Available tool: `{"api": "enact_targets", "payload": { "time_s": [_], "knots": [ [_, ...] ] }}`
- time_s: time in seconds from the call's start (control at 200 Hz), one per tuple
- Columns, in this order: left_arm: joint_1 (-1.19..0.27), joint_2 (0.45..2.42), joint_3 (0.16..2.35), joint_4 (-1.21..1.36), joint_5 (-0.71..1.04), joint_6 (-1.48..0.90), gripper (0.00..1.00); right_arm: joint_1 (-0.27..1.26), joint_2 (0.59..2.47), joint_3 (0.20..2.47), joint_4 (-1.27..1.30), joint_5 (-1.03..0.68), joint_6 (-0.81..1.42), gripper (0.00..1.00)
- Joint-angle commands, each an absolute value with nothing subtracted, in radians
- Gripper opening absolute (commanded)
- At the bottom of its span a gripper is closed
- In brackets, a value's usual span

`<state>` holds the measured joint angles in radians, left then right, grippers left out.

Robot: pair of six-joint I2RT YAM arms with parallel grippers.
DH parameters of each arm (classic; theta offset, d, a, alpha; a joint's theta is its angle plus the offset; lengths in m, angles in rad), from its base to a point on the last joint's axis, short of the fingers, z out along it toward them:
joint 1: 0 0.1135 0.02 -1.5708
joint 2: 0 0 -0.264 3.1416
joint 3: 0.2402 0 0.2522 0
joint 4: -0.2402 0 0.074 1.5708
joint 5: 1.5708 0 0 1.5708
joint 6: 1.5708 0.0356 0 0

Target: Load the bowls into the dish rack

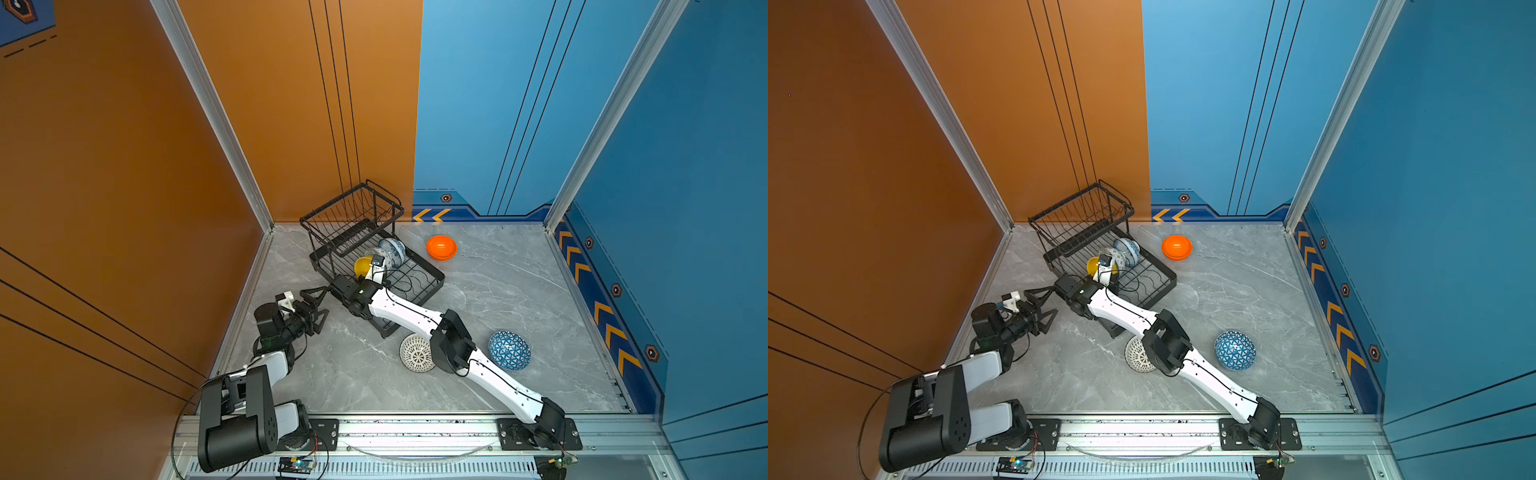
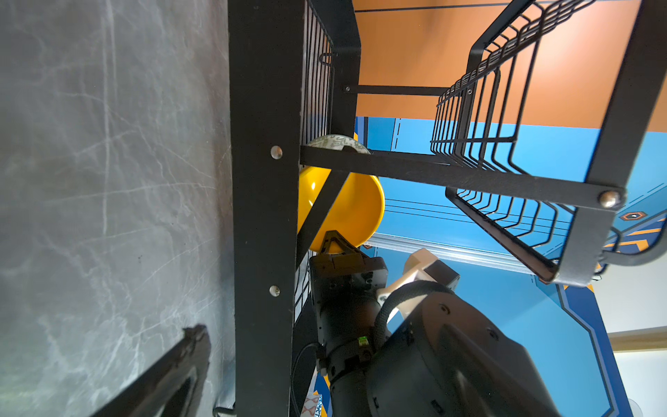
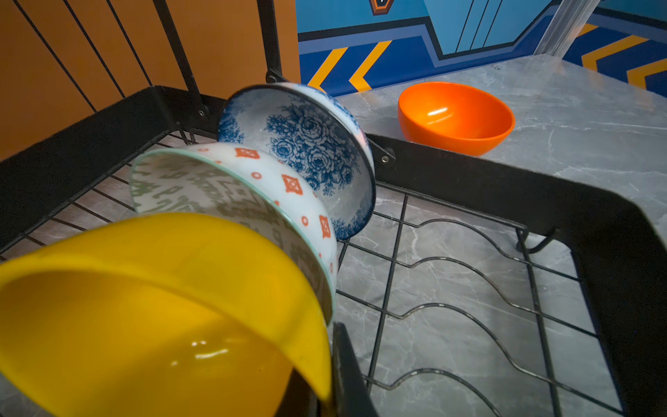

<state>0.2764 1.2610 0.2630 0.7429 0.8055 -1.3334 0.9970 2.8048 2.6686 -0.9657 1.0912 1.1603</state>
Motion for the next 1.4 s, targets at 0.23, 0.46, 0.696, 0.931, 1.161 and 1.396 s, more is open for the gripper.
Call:
{"api": "enact_targets", "payload": {
  "time_s": [0.23,0.46,0.696,0.931,1.161,1.396],
  "knots": [
    [0.255,1.254,0.246,0.759,0.810,-1.318,0.98,1.002,2.569,2.353,-0.891,0.973,0.969,0.00],
    [0.210,1.234,0.243,0.753,0.781,-1.314,0.98,0.999,2.434,2.181,-0.865,0.898,0.945,0.00],
    [0.110,1.203,0.300,0.631,0.742,-1.228,0.97,0.987,2.311,2.040,-0.776,0.835,0.879,0.00],
    [0.018,1.216,0.372,0.552,0.691,-1.173,0.72,0.977,2.151,1.919,-0.705,0.786,0.795,0.00],
    [-0.120,1.250,0.529,0.420,0.593,-1.095,0.62,0.962,2.017,1.835,-0.662,0.718,0.712,0.00],
    [-0.216,1.331,0.642,0.392,0.516,-1.066,0.49,0.950,1.945,1.803,-0.650,0.658,0.669,0.00]
  ]
}}
